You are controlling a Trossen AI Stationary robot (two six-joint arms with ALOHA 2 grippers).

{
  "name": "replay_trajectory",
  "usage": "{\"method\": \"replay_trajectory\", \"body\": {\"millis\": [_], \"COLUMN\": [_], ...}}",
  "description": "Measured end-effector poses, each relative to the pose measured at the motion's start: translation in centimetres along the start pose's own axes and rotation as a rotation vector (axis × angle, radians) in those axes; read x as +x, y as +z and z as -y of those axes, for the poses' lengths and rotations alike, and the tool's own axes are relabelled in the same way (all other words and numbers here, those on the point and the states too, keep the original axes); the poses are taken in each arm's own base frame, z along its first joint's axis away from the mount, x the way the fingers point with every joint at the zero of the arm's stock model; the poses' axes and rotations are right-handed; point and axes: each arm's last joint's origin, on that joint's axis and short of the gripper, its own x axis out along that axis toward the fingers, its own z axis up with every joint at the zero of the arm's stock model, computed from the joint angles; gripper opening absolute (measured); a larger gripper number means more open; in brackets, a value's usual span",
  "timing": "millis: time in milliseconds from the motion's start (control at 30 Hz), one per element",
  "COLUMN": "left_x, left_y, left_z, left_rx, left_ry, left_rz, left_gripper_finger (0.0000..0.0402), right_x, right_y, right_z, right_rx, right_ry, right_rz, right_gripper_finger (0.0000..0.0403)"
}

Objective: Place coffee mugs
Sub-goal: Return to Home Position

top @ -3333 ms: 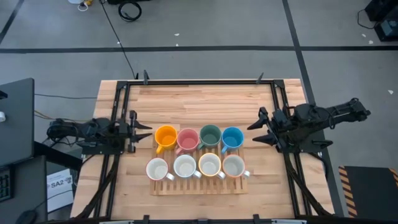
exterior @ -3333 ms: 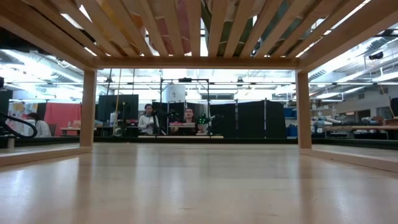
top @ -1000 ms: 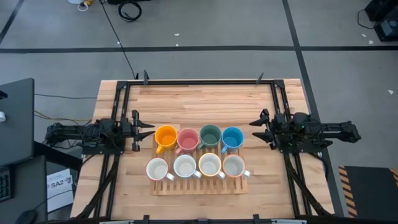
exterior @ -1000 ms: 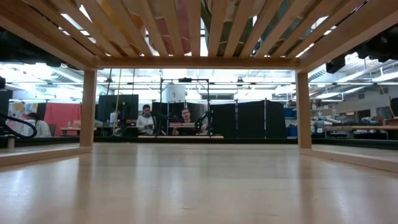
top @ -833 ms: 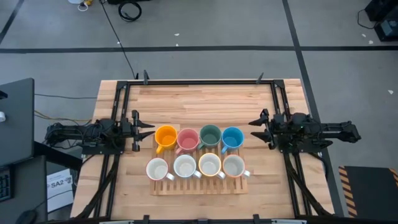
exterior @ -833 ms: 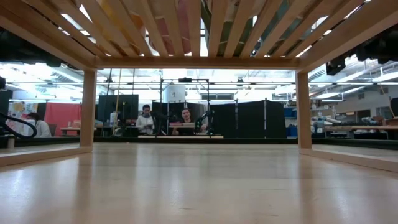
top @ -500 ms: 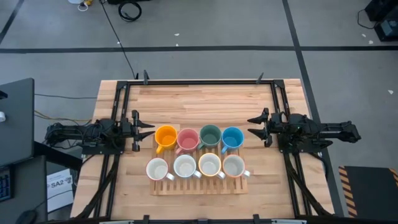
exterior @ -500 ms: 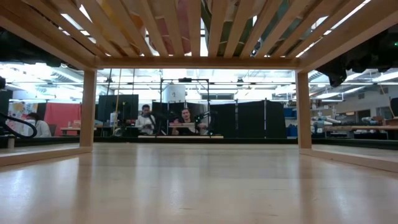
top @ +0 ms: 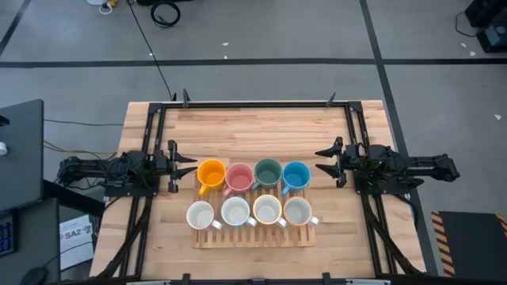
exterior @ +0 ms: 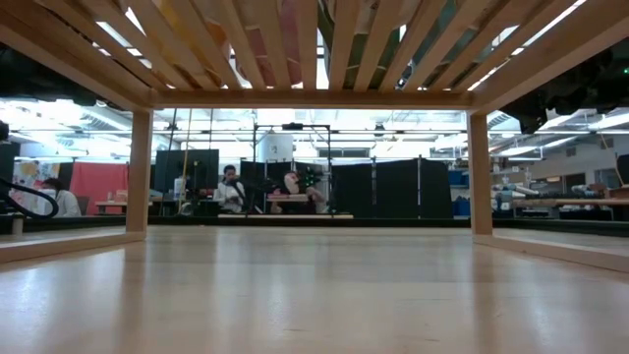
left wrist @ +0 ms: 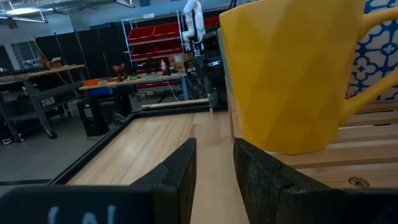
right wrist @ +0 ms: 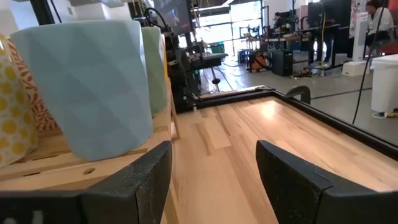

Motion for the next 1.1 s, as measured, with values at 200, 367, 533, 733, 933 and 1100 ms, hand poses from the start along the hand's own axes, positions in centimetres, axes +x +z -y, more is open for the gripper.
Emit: {"method": "replay_trajectory", "body": {"millis": [200, 367, 533, 733, 933, 1100], "left_x": [0.00, 0.00, 0.00, 0.00, 0.00, 0.00], "left_y": [0.01, 0.02, 0.02, 0.02, 0.04, 0.09], "left_z": [0.00, 0.00, 0.00, 0.00, 0.00, -0.01], "left_rx": [0.000, 0.000, 0.000, 0.000, 0.000, -0.001], "left_ry": [0.000, 0.000, 0.000, 0.000, 0.000, 0.002], "left_rz": [0.001, 0.002, 0.002, 0.002, 0.004, 0.011], "left_gripper_finger": [0.0114, 0.0114, 0.0114, 0.0114, 0.0114, 0.0114], "right_x": [0.00, 0.00, 0.00, 0.00, 0.00, 0.00], "right_y": [0.00, 0.01, 0.02, 0.02, 0.02, 0.02], "right_z": [0.00, -0.01, -0.01, -0.01, -0.01, -0.01], "right_rx": [0.006, 0.006, 0.006, 0.006, 0.007, 0.007], "right_ry": [0.001, 0.001, 0.001, 0.002, 0.002, 0.002], "right_rz": [0.000, 0.000, 0.001, 0.001, 0.001, 0.001], "right_gripper_finger": [0.0239, 0.0239, 0.0239, 0.0239, 0.0239, 0.0239]}}
